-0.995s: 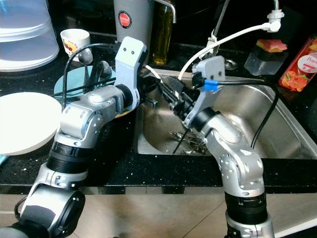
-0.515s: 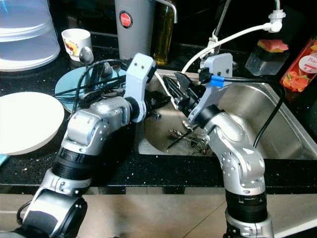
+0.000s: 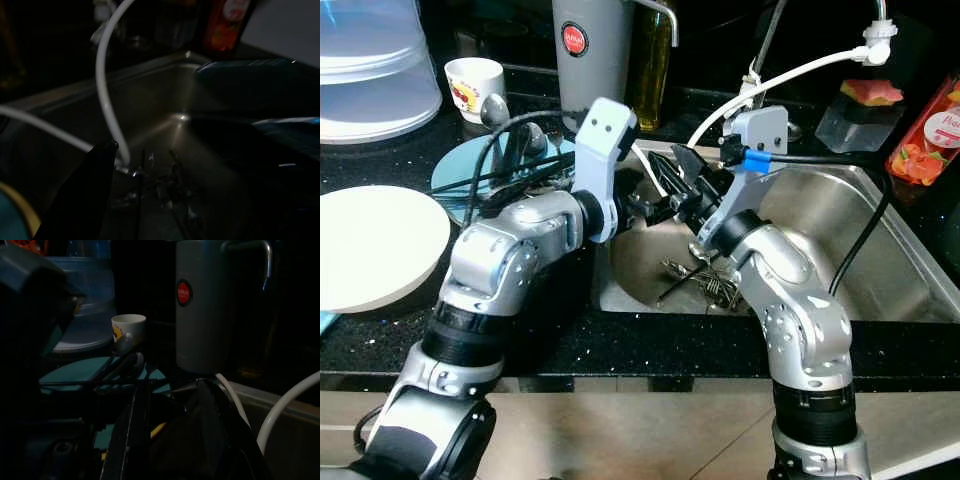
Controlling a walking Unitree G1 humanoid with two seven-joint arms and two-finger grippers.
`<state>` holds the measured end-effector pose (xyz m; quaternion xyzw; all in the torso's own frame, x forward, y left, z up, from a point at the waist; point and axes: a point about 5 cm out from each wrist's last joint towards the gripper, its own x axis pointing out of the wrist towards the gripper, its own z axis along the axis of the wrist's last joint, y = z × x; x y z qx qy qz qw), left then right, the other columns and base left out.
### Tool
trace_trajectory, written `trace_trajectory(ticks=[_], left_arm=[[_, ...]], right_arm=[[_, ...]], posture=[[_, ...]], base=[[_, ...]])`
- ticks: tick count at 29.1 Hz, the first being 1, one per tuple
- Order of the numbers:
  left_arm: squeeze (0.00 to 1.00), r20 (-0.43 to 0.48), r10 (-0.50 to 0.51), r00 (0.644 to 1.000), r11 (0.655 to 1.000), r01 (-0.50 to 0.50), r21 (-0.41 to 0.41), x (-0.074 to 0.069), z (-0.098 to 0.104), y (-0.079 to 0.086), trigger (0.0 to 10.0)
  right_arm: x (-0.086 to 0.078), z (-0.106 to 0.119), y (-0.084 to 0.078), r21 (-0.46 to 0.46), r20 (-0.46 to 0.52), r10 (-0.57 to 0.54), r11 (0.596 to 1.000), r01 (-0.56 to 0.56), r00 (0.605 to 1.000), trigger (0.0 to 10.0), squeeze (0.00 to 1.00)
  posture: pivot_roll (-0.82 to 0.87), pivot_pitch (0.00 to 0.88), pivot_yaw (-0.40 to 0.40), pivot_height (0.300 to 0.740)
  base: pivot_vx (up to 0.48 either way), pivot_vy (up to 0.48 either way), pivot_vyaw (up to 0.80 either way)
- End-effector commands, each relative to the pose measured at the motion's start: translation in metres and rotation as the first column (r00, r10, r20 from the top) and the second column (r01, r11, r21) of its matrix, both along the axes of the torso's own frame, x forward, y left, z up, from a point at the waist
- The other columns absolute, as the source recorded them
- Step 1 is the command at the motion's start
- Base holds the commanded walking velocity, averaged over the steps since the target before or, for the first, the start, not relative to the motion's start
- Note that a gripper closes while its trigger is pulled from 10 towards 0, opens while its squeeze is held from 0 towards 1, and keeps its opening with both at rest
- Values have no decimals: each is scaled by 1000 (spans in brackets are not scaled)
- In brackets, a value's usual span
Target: Kitchen organization
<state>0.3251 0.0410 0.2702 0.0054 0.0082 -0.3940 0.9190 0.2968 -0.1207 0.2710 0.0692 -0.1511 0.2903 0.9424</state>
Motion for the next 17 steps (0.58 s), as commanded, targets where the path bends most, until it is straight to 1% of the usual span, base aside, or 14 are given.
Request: trace_trajectory(ticks=[1,2,3,4,5,6,7,8,10,11,12,13,15,17], left_arm=[[0,17,-32,999,999,33,-19,-4,1,-2,10000],[0,35,-30,999,999,31,-30,-4,4,1,10000],[0,43,17,999,999,-15,-40,0,7,6,10000],[0,43,17,999,999,-15,-40,0,7,6,10000],[0,49,93,994,995,-92,-29,6,8,12,10000],[0,62,218,974,974,-221,47,17,4,20,10000],[0,102,350,931,914,-364,178,29,-3,31,10000],[0,150,436,887,844,-461,274,37,-8,43,10000],[0,150,436,887,844,-461,274,37,-8,43,10000],[0,188,489,852,785,-524,330,42,-11,52,10000],[0,215,539,815,735,-579,353,45,-9,63,10000],[0,220,570,792,708,-609,357,47,-7,70,10000],[0,199,605,771,686,-632,361,47,-6,79,10000],[0,179,611,771,687,-629,365,47,-7,82,10000]], right_arm=[[1,2,-3,8,12,-21,1000,20,1000,10000,0],[2,2,-3,10,14,-24,1000,23,1000,10000,0],[2,2,-4,13,15,-27,1000,27,1000,10000,0],[2,2,-4,13,15,-27,1000,27,1000,10000,0],[2,3,-4,15,15,-30,999,29,999,10000,0],[3,3,-4,16,16,-33,999,32,999,10000,0],[3,3,-4,17,16,-36,999,35,999,10000,0],[3,3,-5,17,16,-39,999,38,999,10000,0],[3,3,-5,17,16,-39,999,38,999,10000,0],[4,3,-5,18,17,-41,999,41,999,10000,0],[4,3,-5,19,17,-44,999,43,999,10000,0],[4,3,-6,21,16,-46,999,45,999,10000,0],[4,3,-6,22,16,-48,999,47,999,10000,0],[4,3,-6,22,16,-48,999,47,999,10000,0]], posture=[[206,22,-114,740],[207,20,-115,740],[207,20,-115,740],[207,20,-115,740],[208,19,-116,740],[211,18,-117,740],[211,18,-117,740],[209,18,-117,740],[209,18,-117,740],[209,18,-117,740],[209,19,-115,740],[209,19,-115,740],[211,24,-114,740],[211,24,-114,740]], base=[[0,0,0],[0,0,0],[0,0,0],[0,0,0],[0,0,0],[0,0,0],[0,0,0],[0,0,0],[0,0,0],[0,0,0],[0,0,0],[0,0,0],[0,0,0],[0,0,0]])
